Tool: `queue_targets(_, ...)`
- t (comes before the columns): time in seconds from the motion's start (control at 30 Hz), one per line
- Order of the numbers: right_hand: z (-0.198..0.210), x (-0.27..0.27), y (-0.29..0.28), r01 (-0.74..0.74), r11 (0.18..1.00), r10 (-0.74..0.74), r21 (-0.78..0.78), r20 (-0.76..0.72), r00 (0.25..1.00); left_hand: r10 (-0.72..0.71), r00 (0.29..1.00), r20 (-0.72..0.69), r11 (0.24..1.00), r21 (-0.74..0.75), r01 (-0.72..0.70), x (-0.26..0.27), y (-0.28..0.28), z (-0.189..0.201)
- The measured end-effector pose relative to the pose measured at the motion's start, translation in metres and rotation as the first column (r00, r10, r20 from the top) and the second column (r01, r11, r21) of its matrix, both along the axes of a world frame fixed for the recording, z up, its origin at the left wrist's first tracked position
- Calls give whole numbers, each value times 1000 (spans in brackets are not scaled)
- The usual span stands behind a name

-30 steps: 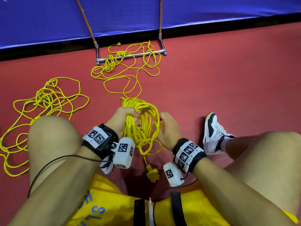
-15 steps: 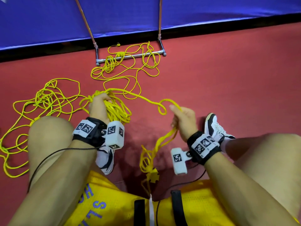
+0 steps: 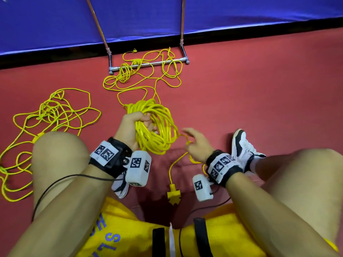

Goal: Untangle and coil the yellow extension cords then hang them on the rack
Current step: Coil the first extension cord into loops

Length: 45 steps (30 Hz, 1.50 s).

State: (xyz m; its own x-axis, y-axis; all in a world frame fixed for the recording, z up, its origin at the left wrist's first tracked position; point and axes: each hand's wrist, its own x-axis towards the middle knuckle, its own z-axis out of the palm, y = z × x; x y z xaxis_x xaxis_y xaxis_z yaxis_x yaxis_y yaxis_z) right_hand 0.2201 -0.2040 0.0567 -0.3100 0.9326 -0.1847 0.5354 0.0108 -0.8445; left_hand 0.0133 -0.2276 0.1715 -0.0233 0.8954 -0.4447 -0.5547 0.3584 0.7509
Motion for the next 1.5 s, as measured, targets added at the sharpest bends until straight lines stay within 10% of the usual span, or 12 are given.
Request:
queue_targets(0.2, -3, -36, -26, -58, 994, 18, -97, -372, 928, 18, 1000, 10, 999, 49, -18, -6, 3, 0)
queue_targets(0.6, -9, -14, -17, 237, 963, -264, -128, -275, 925, 377, 924, 66, 926, -49, -374, -26, 18, -5)
queue_targets(0.8, -20, -1, 2, 514, 854, -518, -80, -40, 854, 249, 968, 23, 969, 6, -249, -9, 10, -9)
queue_targets(1.03, -1, 0, 34, 751, 521, -843, -406, -382, 378, 51, 993, -105, 994, 104, -40, 12, -6, -10)
queue_targets(1.13, 21, -5, 41, 619, 563, -795, -547, -562, 227, 58, 995, -81, 994, 97, -50, 9, -8, -8)
queue_targets(1.2, 38, -14, 42, 445, 717, -679, -537, -683, 269, 65, 997, -35, 993, 100, -61, 0, -7, -4)
queue_targets(1.3, 50, -31, 31, 87, 880, -439, -466, -730, 524, 121, 991, 63, 982, 141, -129, -19, -3, 4)
queue_targets(1.5, 15, -18, -3, -136, 781, -117, -609, -357, 927, 316, 942, 117, 934, 134, -330, -39, 0, 18)
